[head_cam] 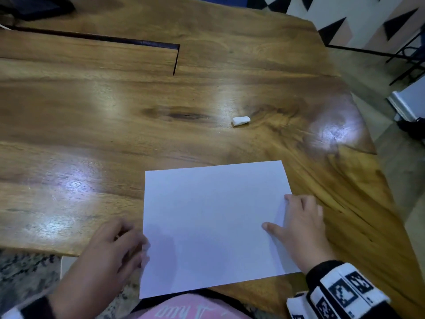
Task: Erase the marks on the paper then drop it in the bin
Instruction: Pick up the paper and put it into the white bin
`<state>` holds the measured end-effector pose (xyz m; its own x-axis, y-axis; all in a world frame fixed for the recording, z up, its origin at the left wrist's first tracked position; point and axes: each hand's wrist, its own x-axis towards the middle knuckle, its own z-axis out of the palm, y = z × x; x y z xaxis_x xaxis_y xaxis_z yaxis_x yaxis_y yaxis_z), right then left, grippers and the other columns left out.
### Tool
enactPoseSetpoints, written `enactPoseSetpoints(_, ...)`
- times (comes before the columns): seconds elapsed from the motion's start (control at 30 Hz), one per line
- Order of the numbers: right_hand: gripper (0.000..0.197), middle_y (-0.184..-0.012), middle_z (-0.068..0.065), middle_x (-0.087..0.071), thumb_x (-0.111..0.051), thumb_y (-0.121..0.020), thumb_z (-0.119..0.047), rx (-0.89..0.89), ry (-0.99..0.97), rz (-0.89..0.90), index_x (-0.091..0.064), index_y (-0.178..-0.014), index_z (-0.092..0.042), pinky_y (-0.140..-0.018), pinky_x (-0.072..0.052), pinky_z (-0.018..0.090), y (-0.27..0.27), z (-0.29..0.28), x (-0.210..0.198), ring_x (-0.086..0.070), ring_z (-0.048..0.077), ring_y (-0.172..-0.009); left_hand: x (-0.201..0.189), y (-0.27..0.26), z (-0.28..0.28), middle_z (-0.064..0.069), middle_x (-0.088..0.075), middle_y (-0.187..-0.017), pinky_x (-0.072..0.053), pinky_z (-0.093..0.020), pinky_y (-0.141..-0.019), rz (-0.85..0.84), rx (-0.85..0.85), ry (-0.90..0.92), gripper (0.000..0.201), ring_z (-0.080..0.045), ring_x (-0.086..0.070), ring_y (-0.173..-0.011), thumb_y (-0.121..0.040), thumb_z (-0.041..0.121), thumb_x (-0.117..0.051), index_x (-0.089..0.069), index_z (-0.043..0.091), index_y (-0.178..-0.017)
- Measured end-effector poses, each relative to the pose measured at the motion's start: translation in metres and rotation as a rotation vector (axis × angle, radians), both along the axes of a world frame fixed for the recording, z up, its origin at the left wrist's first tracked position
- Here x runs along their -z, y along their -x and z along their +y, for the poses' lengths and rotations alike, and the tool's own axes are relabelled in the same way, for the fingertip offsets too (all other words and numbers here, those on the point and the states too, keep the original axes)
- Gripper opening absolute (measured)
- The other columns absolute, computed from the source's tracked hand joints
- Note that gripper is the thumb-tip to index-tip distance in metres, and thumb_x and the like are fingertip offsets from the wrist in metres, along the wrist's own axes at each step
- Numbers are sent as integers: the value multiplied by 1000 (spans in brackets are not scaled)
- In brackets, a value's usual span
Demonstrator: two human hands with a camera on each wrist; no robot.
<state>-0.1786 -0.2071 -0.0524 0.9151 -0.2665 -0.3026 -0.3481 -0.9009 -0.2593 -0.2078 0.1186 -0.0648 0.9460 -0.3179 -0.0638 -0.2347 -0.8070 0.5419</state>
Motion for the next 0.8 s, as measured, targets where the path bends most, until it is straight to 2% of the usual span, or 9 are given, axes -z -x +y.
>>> enactPoseSetpoints(0.1, 75, -133, 0, -27, -65, -83, -45, -91, -1, -16, -28, -142, -17, -101, -27, 28, 4, 2, 1, -22, 16, -116, 1, 18, 14, 6, -52, -59, -42, -29, -47, 147, -254, 4, 22, -7, -50, -53, -74, 41, -66, -48, 34, -63)
enactPoseSetpoints(0.17, 74, -136, -2, -23, -60, -85, -47, -147, 17, -10, -25, -144, -20, -101, -25, 27, 5, 5, 1, -18, 13, -116, 4, 23, 16, -6, -56, -43, -45, -29, -48, 335, -403, 36, 30, -16, -53, -41, -70, 55, -62, -55, 28, -58)
enactPoseSetpoints(0.27, 74, -137, -5, -20, -55, -87, -51, -197, 51, 0, -20, -146, -23, -100, -24, 25, 5, 7, 1, -12, 9, -113, 2, 22, 10, -10, -64, -47, -53, -34, -57, 583, -595, 296, 58, -18, -58, -43, -64, 67, -58, -68, 11, -58)
enactPoseSetpoints(0.33, 75, -137, -4, -20, -55, -87, -52, -208, 56, 8, -19, -146, -22, -100, -23, 25, 5, 7, 1, -13, 10, -113, 3, 23, 2, -13, -64, -49, -53, -36, -57, 749, -616, 383, 60, -22, -60, -49, -57, 64, -66, -67, 3, -55)
enactPoseSetpoints(0.4, 75, -137, -4, -19, -54, -87, -52, -217, 58, 22, -19, -147, -22, -100, -23, 25, 4, 6, -1, -16, 12, -116, 1, 26, -9, -11, -56, -44, -51, -26, -53, 828, -592, 446, 54, -22, -60, -48, -58, 52, -73, -57, 2, -46)
enactPoseSetpoints(0.6, 75, -146, -3, -16, -53, -87, -52, -265, 35, 27, -19, -147, -23, -106, -16, 27, 5, 2, -2, -13, 14, -130, -5, 23, -25, -7, -32, -40, -38, -16, -37, 704, -625, 500, 42, -13, -34, -34, -65, 5, -78, -45, 10, -40)
enactPoseSetpoints(0.67, 77, -154, -3, -4, -55, -86, -52, -294, -13, 57, -17, -148, -26, -113, -8, 30, 3, -1, -1, 0, 14, -139, -5, 24, -19, -1, -30, -39, -30, -16, -42, 705, -584, 479, 43, -11, -31, -35, -58, 14, -84, -44, 13, -41)
enactPoseSetpoints(0.73, 80, -156, -4, 7, -57, -85, -53, -330, -61, 90, -13, -148, -29, -116, -1, 32, 1, -3, 0, 13, 13, -141, -7, 25, -9, 3, -33, -37, -25, -15, -43, 695, -603, 473, 49, -10, -31, -36, -35, 38, -89, -48, 11, -42)
enactPoseSetpoints(0.8, 84, -156, -6, 12, -58, -84, -54, -348, -103, 105, -10, -148, -31, -117, 4, 33, -2, -6, 1, 17, 10, -141, -7, 28, 0, 3, -54, -40, -35, -15, -45, 663, -630, 536, 66, -11, -43, -37, -15, 59, -83, -66, 10, -54)
